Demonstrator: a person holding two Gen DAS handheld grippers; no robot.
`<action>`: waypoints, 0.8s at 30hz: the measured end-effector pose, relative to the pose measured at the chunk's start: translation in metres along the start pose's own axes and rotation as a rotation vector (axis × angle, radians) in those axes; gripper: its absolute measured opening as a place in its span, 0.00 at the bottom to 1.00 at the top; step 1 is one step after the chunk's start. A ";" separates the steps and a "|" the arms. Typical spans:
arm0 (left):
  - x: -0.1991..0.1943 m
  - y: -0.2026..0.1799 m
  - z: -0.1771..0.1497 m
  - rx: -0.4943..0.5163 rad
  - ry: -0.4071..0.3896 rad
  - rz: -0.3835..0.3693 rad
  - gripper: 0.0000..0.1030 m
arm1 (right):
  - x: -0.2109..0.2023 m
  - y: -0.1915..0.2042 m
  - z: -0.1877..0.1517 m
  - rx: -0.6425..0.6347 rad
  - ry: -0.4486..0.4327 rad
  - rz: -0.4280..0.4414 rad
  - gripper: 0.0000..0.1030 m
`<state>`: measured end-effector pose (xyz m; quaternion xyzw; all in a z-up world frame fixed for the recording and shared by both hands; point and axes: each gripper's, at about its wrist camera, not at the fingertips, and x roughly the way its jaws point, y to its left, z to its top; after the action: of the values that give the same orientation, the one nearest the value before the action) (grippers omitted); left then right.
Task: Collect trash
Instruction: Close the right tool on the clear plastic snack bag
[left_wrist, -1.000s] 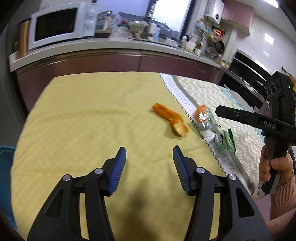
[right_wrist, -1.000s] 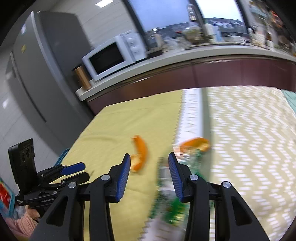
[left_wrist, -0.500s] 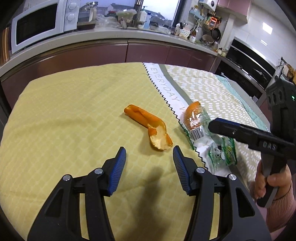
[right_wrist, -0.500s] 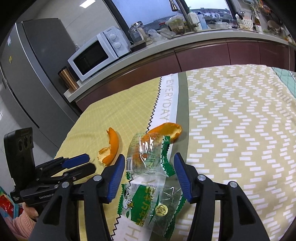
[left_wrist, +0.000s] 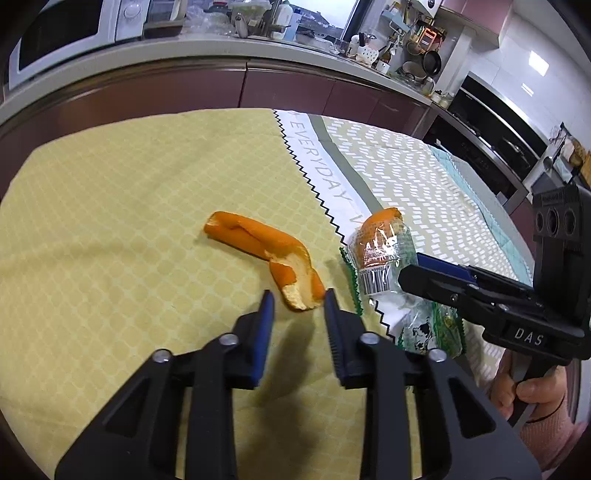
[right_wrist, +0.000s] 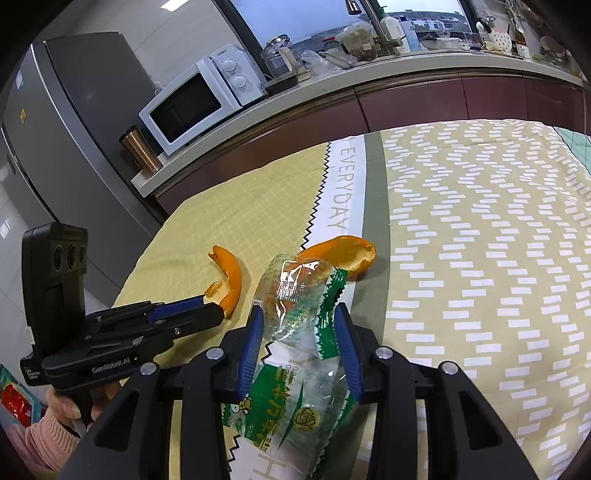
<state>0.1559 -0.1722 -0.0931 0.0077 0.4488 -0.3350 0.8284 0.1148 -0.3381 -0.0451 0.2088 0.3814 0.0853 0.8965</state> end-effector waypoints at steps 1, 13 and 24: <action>0.001 0.000 0.000 -0.004 0.002 -0.006 0.16 | 0.000 0.000 0.000 -0.001 0.000 0.002 0.35; -0.013 0.003 -0.007 -0.011 -0.031 0.003 0.04 | -0.014 0.008 -0.006 -0.005 -0.018 0.058 0.05; -0.027 0.013 -0.010 -0.016 -0.043 0.046 0.35 | -0.009 -0.002 -0.002 0.074 -0.007 0.074 0.48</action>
<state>0.1460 -0.1442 -0.0830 0.0042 0.4334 -0.3122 0.8454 0.1067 -0.3423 -0.0414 0.2562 0.3730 0.1035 0.8858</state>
